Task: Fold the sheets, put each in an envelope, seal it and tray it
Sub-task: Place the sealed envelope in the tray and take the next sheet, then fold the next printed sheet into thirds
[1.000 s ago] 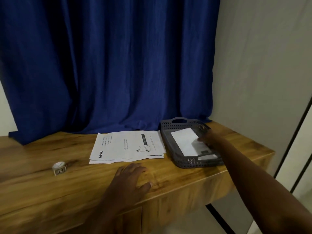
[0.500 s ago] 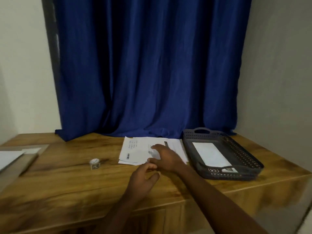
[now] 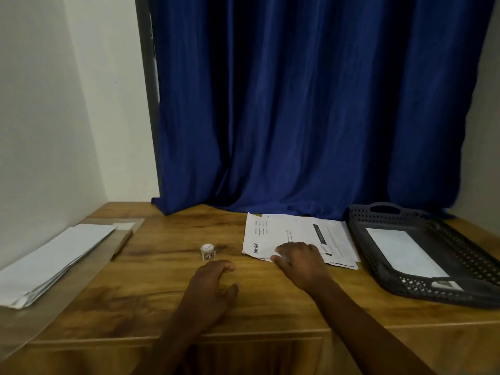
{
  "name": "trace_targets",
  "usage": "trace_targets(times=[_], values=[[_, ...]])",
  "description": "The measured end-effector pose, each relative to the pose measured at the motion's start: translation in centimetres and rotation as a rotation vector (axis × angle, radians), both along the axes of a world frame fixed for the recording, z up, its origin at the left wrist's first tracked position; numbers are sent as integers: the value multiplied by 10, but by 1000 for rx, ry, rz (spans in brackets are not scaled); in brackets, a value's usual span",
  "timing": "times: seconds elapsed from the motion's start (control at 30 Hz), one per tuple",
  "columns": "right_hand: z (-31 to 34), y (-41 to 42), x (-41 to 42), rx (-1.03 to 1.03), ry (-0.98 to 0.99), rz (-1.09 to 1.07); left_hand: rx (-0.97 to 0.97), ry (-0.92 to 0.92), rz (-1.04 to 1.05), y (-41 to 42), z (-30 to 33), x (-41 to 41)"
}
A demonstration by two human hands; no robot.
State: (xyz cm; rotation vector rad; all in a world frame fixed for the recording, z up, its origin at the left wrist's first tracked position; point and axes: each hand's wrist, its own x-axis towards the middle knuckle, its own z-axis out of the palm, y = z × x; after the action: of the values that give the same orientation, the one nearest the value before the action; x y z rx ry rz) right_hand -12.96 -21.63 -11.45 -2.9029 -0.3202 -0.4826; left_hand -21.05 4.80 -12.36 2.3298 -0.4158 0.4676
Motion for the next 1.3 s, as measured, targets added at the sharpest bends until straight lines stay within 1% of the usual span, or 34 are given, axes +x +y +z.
trace_targets(times=[0.07, 0.13, 0.27, 0.33, 0.4, 0.5, 0.63, 0.7, 0.77, 0.8, 0.83, 0.9, 0.97, 1.03, 1.1, 1.17, 1.23, 1.3], values=[[0, 1, -3, -27, -70, 28, 61, -19, -5, -1, -2, 3], [1, 1, -5, -42, -133, 38, 50, -14, -2, 0, -4, 4], [4, 0, -12, -39, -192, 67, -106, 28, 21, 1, -4, 2], [9, 0, -20, -3, -216, 101, -207, 50, 32, 3, -4, 2], [14, 0, -35, 77, -231, 138, -353, 78, 36, 5, -1, 1], [15, 4, -72, 222, -293, 218, -669, 161, 35, 12, 6, 1], [2, 13, -132, 210, -309, 384, -988, 188, 62, 19, 8, 2], [-9, 18, -152, 197, -283, 440, -1086, 192, 72, 17, 11, -1], [-19, 21, -162, 218, -223, 462, -1127, 193, 91, 15, 17, -4], [-23, 22, -163, 234, -192, 469, -1105, 181, 111, 15, 21, -7], [-26, 23, -164, 244, -165, 472, -1036, 149, 138, 15, 25, -11], [-30, 25, -162, 260, -123, 461, -811, 65, 167, 17, 31, -21], [-31, 29, -159, 276, -87, 439, -598, 29, 115, 19, 35, -26], [-28, 35, -158, 280, -56, 429, -392, 50, 40, 21, 38, -25], [-22, 44, -158, 279, 25, 418, -148, 66, 0, 23, 40, -24], [-14, 53, -157, 295, 86, 399, -6, 34, -45, 20, 42, -24], [0, 61, -156, 345, 34, 363, 72, -23, -63, 14, 41, -24], [14, 69, -149, 468, -79, 289, 180, -26, -43, 5, 38, -20]])
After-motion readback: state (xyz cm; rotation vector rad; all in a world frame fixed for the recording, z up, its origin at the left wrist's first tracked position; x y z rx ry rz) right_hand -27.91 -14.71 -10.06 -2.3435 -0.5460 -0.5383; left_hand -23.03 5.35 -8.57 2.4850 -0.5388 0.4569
